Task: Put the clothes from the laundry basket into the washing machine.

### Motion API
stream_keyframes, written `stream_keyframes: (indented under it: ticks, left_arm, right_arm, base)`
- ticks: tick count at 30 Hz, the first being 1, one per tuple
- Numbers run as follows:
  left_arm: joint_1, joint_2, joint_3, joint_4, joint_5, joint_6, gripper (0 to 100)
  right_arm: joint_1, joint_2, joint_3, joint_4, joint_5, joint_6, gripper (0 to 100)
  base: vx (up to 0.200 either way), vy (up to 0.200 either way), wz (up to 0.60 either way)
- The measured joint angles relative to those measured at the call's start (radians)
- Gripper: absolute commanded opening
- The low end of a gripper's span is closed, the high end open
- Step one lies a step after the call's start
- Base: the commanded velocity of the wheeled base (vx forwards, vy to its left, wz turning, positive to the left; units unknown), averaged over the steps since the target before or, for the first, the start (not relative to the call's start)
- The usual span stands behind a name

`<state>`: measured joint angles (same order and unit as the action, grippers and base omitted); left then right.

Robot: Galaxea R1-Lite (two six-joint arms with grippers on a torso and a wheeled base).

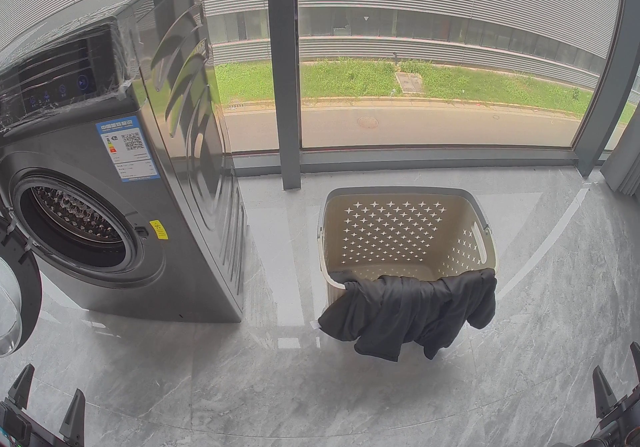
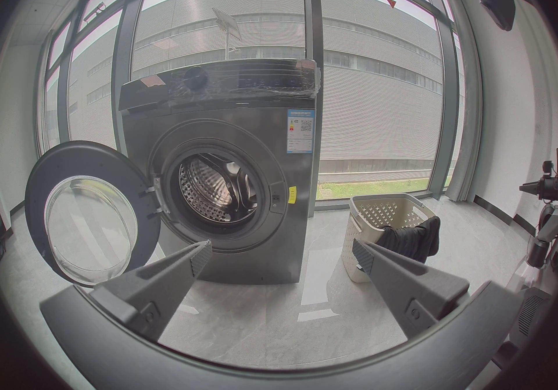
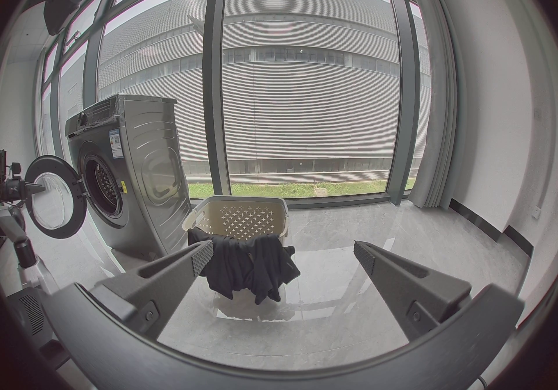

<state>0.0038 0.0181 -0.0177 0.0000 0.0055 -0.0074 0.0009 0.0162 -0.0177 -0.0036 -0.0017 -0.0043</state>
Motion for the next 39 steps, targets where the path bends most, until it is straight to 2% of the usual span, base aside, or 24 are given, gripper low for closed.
stream_keyframes:
  ticks: [6,21,27,39]
  left_arm:
    - [0.000,0.000,0.000,0.000,0.000,0.000,100]
    - [-0.001,0.000,0.000,0.000,0.000,0.000,100]
    - [-0.001,0.000,0.000,0.000,0.000,0.000,100]
    - [0.000,0.000,0.000,0.000,0.000,0.000,100]
  right_arm:
    - [0.001,0.000,0.000,0.000,0.000,0.000,100]
    - [0.000,0.000,0.000,0.000,0.000,0.000,100]
    - [0.000,0.000,0.000,-0.001,0.000,0.000,100]
    - [0.001,0.000,0.000,-0.001,0.000,0.000,100]
  base:
    - [0.000,-0.200,0.00]
    - [0.000,0.000,0.00]
    - [0.000,-0.200,0.00]
    - [0.000,0.000,0.00]
